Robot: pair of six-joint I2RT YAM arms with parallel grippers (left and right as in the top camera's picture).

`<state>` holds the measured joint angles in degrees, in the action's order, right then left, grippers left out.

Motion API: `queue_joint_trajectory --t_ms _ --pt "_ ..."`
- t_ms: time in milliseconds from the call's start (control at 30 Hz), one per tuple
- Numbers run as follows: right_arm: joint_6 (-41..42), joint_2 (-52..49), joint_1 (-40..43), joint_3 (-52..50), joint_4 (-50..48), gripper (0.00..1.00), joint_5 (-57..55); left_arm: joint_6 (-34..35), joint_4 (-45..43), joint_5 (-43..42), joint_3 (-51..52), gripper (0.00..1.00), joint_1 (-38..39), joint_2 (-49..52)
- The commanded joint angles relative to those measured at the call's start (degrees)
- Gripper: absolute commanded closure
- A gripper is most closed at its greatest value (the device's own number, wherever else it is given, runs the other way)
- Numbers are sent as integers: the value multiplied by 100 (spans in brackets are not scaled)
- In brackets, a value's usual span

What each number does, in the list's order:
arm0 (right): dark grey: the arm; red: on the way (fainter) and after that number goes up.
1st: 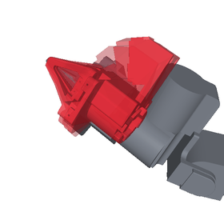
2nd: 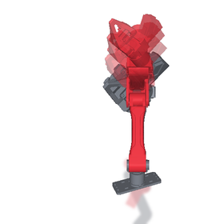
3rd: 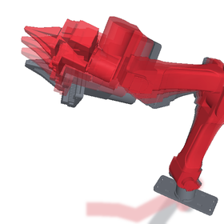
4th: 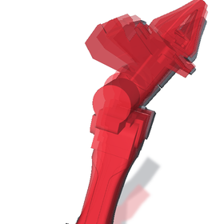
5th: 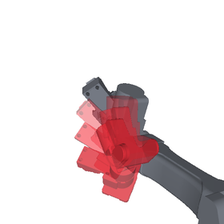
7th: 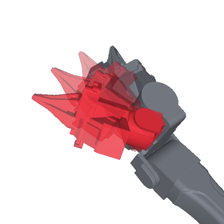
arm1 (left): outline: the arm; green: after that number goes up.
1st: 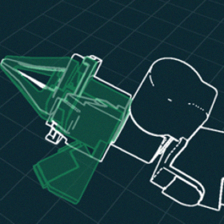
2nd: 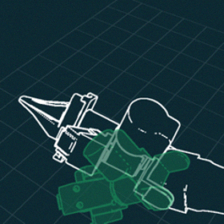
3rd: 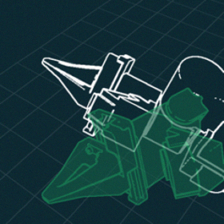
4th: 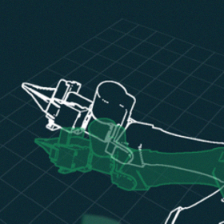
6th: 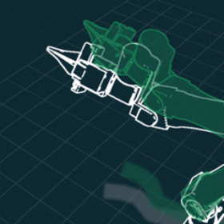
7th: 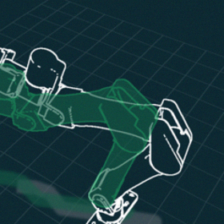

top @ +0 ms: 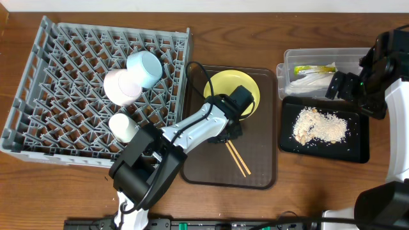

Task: Sort waste into correct bins and load items into the dishwasher
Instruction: 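Close the left gripper on the chopsticks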

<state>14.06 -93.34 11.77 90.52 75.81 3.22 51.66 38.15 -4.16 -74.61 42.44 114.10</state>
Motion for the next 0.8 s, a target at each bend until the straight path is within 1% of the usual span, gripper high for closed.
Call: queue_joint_trajectory --t_ms 0,67,300,433,667,767 --pt "44 98 -22 52 9 1 24 -57 52 330 138 67 -63 120" --pt "46 98 -22 52 9 1 24 -52 103 306 140 66 -42 120" --pt "46 98 -22 55 7 1 24 -50 52 315 212 66 129 131" --pt "46 98 -22 55 7 1 24 -50 55 313 219 80 142 131" --pt "46 98 -22 55 9 1 24 -68 76 367 216 81 81 127" --pt "46 98 -22 55 11 1 24 -245 74 378 195 81 -79 92"
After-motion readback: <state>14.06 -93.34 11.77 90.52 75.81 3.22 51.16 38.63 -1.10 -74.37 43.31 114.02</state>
